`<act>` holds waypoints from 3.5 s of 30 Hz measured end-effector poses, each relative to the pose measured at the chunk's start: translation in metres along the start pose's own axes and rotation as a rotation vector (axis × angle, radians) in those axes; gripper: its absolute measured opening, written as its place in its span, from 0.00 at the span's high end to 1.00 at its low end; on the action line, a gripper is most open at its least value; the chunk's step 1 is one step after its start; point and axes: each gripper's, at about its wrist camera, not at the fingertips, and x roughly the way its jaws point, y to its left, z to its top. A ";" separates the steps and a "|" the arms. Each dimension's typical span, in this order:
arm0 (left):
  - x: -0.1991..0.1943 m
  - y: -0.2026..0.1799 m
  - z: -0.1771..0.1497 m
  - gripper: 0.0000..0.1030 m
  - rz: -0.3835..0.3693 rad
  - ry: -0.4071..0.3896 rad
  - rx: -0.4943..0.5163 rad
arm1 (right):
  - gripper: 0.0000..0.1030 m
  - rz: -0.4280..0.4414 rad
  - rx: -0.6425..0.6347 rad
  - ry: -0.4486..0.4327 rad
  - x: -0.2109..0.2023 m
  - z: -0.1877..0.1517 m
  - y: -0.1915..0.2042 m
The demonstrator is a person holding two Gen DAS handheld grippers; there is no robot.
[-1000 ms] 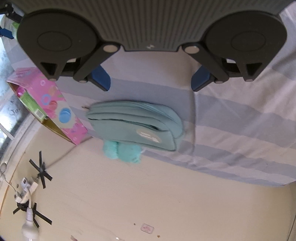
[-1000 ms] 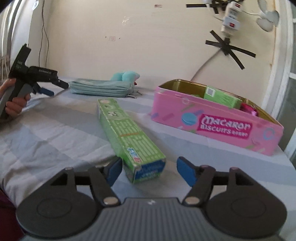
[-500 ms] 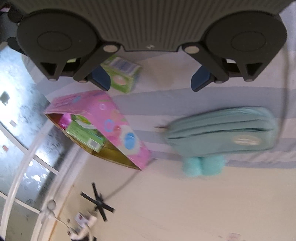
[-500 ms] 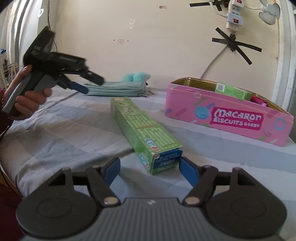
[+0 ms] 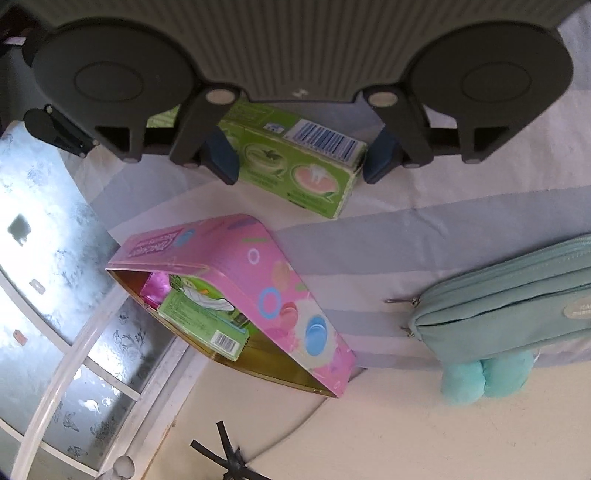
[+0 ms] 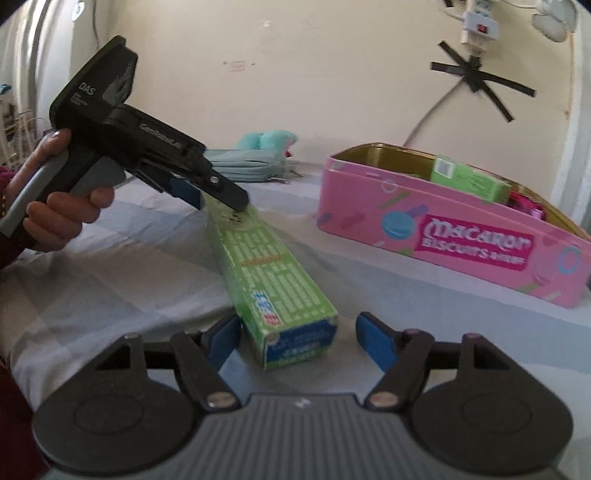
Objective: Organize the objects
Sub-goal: 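Lower the toothpaste box into the pink tin and open the right tool, then withdraw the right tool from the tin toward the teal plush toy, then close the right tool on the teal plush toy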
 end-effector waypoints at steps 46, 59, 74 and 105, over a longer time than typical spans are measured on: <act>0.073 -0.123 0.113 0.25 0.235 -0.179 0.225 | 0.32 -0.317 0.315 -0.283 -0.002 0.053 -0.104; 0.022 -0.113 0.037 0.25 0.327 -0.175 0.260 | 0.28 -0.258 0.559 -0.264 -0.024 0.022 -0.074; -0.004 -0.055 -0.002 0.25 0.400 -0.148 0.208 | 0.27 -0.218 0.544 -0.214 -0.007 0.035 -0.032; -0.059 0.081 -0.020 0.24 0.619 -0.130 0.062 | 0.27 -0.007 0.296 -0.073 0.080 0.092 0.071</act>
